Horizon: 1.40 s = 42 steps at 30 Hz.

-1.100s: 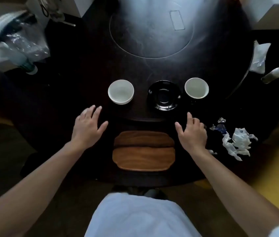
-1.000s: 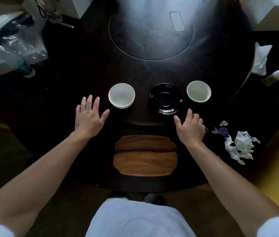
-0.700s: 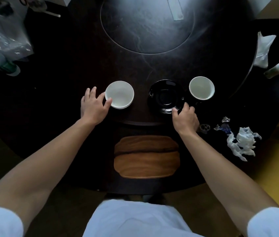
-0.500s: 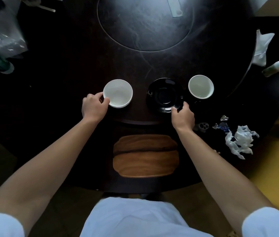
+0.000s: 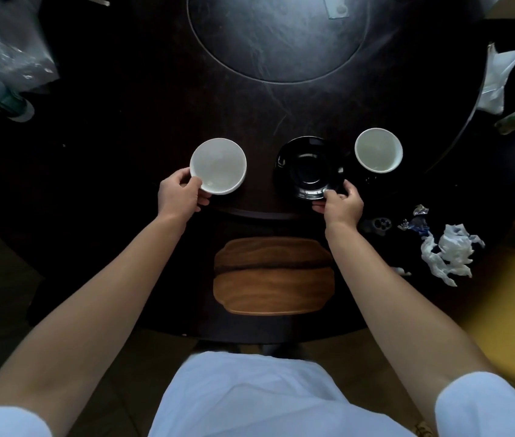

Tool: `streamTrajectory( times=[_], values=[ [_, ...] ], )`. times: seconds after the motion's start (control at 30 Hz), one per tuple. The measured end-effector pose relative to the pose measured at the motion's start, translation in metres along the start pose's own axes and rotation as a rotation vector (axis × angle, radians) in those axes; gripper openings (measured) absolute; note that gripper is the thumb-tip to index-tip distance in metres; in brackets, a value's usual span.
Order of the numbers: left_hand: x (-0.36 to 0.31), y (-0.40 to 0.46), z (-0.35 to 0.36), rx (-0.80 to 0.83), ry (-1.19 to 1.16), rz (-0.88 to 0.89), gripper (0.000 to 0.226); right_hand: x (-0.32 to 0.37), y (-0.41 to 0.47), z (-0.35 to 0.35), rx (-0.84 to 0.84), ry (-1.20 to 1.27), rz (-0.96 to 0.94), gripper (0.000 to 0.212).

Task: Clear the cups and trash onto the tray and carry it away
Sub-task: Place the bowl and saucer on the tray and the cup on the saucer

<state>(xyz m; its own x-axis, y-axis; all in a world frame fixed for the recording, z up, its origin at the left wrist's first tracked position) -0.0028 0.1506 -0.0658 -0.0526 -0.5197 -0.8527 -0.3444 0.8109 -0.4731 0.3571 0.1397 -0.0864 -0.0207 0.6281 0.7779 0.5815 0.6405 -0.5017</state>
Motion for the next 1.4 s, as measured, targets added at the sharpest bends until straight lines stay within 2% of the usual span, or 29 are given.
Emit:
streamTrajectory(
  times=[0.17,0.4,0.7,0.93,1.27,1.4],
  values=[
    [0.010,-0.029,-0.010,0.004,-0.070,0.014,0.034,0.003,-0.020,-0.009,0.056,0.107,0.024,0.053],
    [0.048,-0.071,-0.017,0.005,-0.096,-0.046,0.036,-0.017,-0.045,-0.032,0.160,0.123,0.028,0.048],
    [0.089,-0.110,-0.018,0.000,-0.090,-0.112,0.035,-0.065,-0.070,-0.069,0.209,0.078,0.098,0.044],
    [0.120,-0.132,-0.013,0.074,-0.054,-0.152,0.035,-0.105,-0.080,-0.087,0.264,0.062,0.157,0.046],
    [0.130,-0.133,-0.016,0.082,0.040,-0.132,0.038,-0.115,-0.086,-0.091,0.328,-0.018,0.132,0.038],
    [0.133,-0.134,-0.013,0.096,0.023,-0.148,0.038,-0.123,-0.084,-0.097,0.298,-0.050,0.142,0.039]
  ],
)
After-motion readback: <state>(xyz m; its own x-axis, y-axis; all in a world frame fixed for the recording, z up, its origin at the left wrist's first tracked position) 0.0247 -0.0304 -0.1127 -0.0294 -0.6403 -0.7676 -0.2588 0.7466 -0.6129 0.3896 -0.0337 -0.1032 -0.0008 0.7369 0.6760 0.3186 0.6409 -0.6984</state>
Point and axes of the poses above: each hand's wrist, its own y-axis towards the middle knuckle, its own z-axis out of the palm, x = y × z, the point moved 7 cm from there along y, towards the middle knuckle, and after that the axes turned 8 degrees about -y, right-handed, at the moved point
